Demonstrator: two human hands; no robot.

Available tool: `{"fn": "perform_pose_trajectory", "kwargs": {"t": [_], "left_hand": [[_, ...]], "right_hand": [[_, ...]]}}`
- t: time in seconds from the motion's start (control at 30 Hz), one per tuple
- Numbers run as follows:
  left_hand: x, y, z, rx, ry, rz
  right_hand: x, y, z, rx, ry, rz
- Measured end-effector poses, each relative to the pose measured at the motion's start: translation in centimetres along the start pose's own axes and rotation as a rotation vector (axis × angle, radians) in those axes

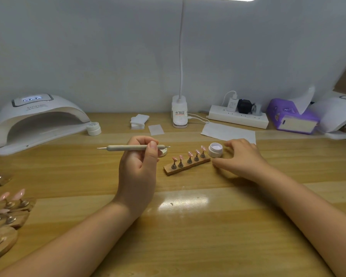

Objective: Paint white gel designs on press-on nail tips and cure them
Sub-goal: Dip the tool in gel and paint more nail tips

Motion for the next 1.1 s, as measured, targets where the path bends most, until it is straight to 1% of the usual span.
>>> {"fn": "perform_pose_trajectory", "kwargs": {"t": [0.13, 0.37, 0.47, 0.53, 0.6, 0.67, 0.8, 0.9, 0.97, 1.1], "left_hand": [[0.1, 0.0, 0.1, 0.004, -0.015, -0.01], [0.3, 0.3, 0.2, 0.02, -0.036, -0.043], [0.3, 1.0, 0.3, 0.055, -0.044, -0.046], [0.5, 1.6, 0.4, 0.092, -0.057, -0.052], [0.7, 2.3, 0.5, 0.143, -0.072, -0.072], [0.8, 2.9, 0.7, 0.193, -0.08, -0.104], [0.9, 3.6, 0.9, 0.261, -0.095, -0.136], [1.1, 3.6, 1.0, 0.285, -0.116, -0.166], [1.1, 3.5, 1.1, 0.295, -0.117, -0.204], [1.2, 3.1, 1.2, 0.299, -0.112, -0.246]], "right_hand": [[0.0, -0.2, -0.1, -0.024, 0.052, -0.002], [-0.5, -0.1, -0.3, -0.06, 0.145, -0.157], [-1.8, -0.3, 0.0, -0.075, 0.247, -0.242], [-3.0, -1.2, 0.7, -0.136, 0.344, -0.292], [-3.7, -2.6, 1.7, -0.207, 0.387, -0.348], [-3.6, -4.5, 2.7, -0.283, 0.353, -0.388], [-2.4, -8.0, 4.8, -0.455, 0.238, -0.382], [-1.3, -9.1, 5.9, -0.522, 0.173, -0.384], [-1.0, -9.2, 6.2, -0.535, 0.171, -0.374], [-1.3, -9.5, 6.6, -0.563, 0.219, -0.393]]}}
Point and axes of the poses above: each hand's wrist, its own z-axis away from the middle knuckle, its own x-axis out of the palm, y = z × x, the point moved 9 cm from there along -z, towards the middle knuckle, and after that the axes turned 6 degrees about y, right-handed, at the moved point
